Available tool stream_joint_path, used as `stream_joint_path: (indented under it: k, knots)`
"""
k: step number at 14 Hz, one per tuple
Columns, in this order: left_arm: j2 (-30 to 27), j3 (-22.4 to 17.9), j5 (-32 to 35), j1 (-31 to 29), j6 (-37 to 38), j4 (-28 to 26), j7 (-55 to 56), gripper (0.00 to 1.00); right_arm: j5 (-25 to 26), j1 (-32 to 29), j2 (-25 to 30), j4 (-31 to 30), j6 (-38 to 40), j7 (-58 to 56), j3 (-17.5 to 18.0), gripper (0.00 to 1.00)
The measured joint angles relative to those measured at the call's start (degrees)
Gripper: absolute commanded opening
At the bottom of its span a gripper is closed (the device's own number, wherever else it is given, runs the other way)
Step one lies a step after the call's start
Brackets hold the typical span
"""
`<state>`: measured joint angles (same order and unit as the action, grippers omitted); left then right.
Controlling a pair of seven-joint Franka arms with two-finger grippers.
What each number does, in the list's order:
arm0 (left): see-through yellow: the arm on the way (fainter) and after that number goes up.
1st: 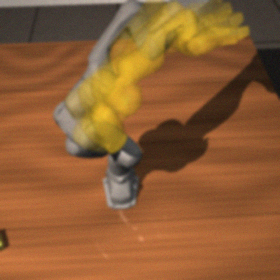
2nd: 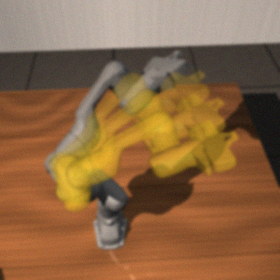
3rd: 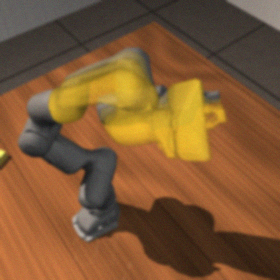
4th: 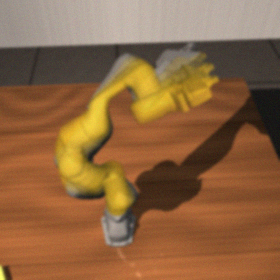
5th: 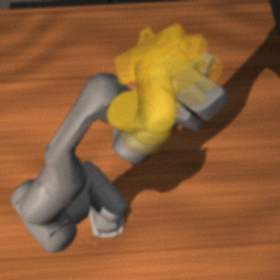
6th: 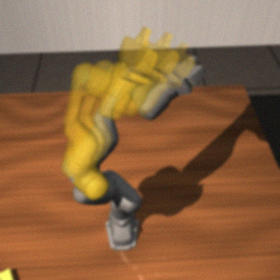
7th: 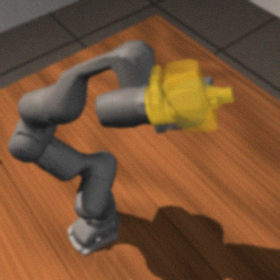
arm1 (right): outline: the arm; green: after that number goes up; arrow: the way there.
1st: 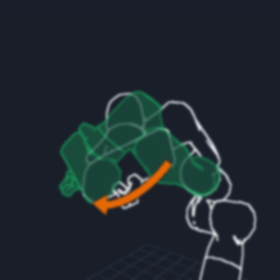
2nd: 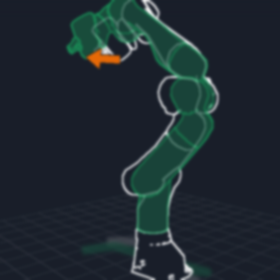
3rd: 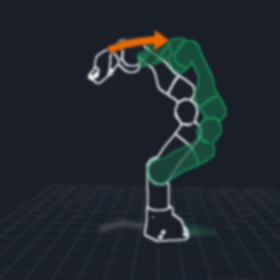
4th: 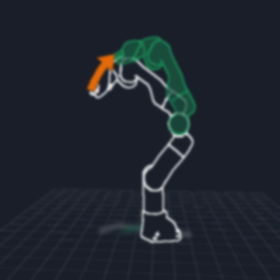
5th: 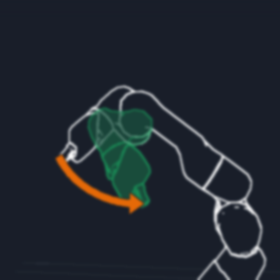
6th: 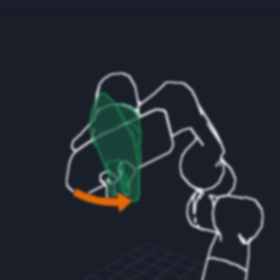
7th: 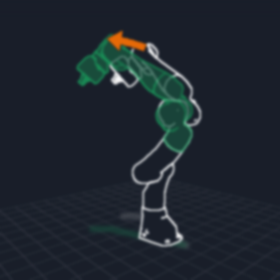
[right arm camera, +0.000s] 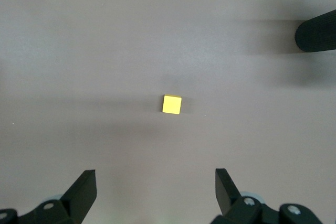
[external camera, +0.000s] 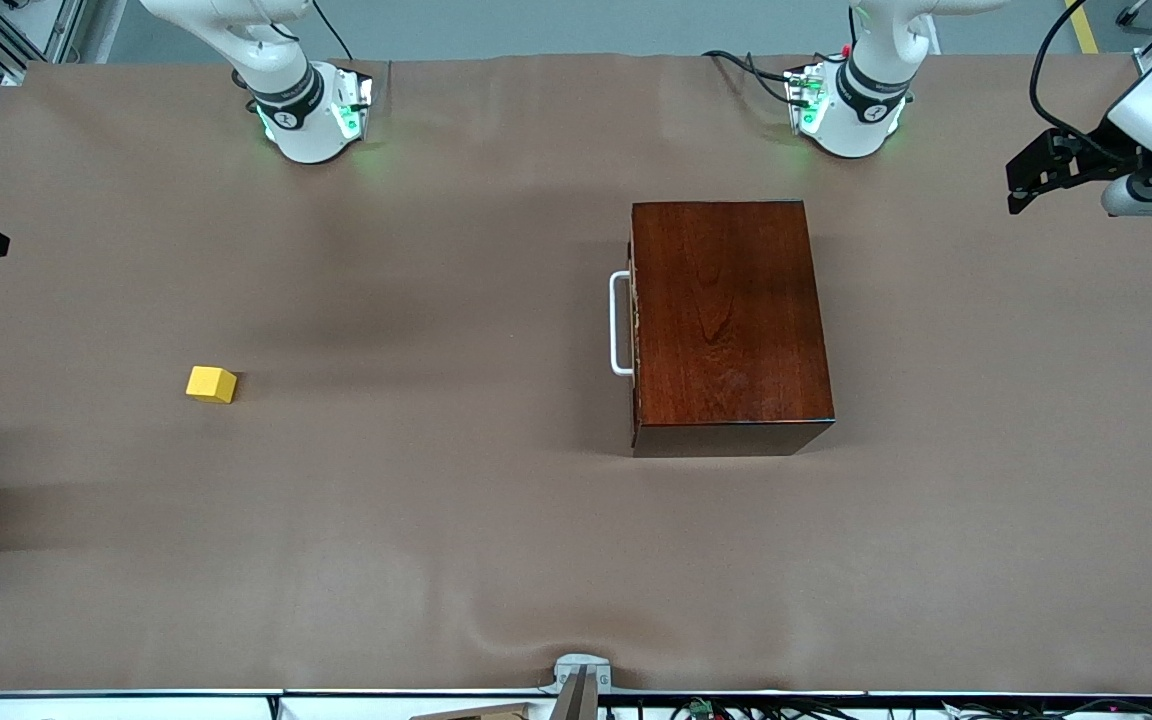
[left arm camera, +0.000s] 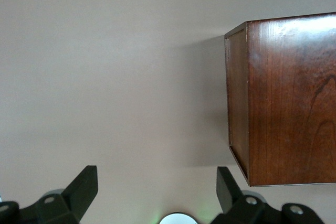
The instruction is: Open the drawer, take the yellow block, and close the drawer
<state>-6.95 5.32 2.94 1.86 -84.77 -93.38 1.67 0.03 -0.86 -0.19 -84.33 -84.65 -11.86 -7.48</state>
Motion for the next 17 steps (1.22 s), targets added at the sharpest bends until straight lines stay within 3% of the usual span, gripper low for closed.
stream_joint_path:
  k: [13, 17]
  knots:
    - [0.5, 0.1, -0.3, -0.9, 1.5, 3.5, 0.0, 1.0, 0.0, 0.0, 0.0, 0.0, 0.0, 0.0, 0.0, 1.0]
    - [4.4, 5.8, -0.6, 0.3, 1.7, 6.0, 4.0, 1.0, 0.0, 0.0, 0.0, 0.0, 0.0, 0.0, -0.1, 1.0]
